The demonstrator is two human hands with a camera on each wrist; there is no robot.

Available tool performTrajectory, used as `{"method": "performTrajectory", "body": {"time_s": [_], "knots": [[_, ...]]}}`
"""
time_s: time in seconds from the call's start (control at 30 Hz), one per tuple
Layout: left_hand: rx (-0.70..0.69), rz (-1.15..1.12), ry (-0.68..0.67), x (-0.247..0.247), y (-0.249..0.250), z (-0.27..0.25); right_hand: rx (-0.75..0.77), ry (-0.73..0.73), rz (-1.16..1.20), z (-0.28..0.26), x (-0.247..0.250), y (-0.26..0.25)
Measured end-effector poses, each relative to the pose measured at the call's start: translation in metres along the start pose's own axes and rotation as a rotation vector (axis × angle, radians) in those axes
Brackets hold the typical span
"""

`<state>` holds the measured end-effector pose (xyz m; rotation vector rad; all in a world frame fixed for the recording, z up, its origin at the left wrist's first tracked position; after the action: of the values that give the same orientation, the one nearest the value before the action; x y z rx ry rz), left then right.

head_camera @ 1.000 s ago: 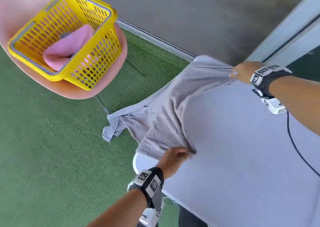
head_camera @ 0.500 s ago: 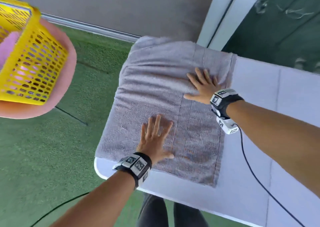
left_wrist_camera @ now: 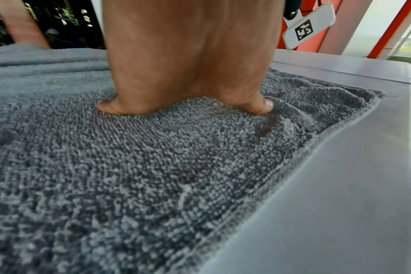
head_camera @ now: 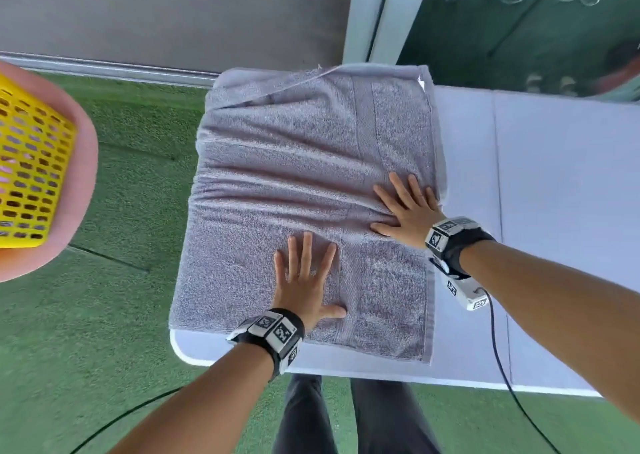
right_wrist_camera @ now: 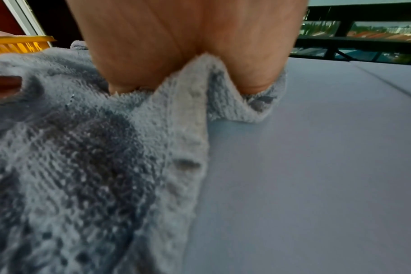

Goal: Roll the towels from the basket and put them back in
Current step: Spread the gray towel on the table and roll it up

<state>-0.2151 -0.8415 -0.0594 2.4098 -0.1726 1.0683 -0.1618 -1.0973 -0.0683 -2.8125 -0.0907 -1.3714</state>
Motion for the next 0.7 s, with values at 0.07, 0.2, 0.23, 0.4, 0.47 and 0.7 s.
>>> {"method": "performTrajectory", "body": {"time_s": [0.07, 0.2, 0.23, 0.4, 0.47, 0.7], "knots": [[0.000, 0.011, -0.023, -0.009, 0.019, 0.002, 0.021, -0.025, 0.001, -0.005, 0.000, 0.010], [-0.004, 0.027, -0.049, -0.026, 0.066, 0.018, 0.042, -0.051, -0.007, -0.012, 0.000, 0.042], [-0.009, 0.026, -0.053, -0.030, 0.080, 0.023, 0.035, -0.057, -0.005, -0.016, -0.002, 0.054], [-0.074, 0.041, -0.078, -0.062, 0.174, 0.049, -0.031, -0.062, -0.014, -0.056, -0.031, 0.153], [-0.100, 0.037, -0.083, -0.078, 0.222, 0.060, -0.046, -0.051, 0.006, -0.075, -0.047, 0.199], [-0.104, 0.080, -0.046, -0.154, 0.420, 0.108, -0.076, 0.004, 0.043, -0.145, -0.108, 0.387]]}}
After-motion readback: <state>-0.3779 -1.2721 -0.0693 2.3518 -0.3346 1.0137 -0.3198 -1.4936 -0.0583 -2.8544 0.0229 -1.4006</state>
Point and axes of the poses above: each hand's wrist, its own z-axis towards the middle knuckle, its own x-axis out of the back of the hand, y = z × x, the point moved 3 cm from there along z, towards the middle knuckle, and after that the axes turned 10 degrees about -z, right-handed, at the moved point
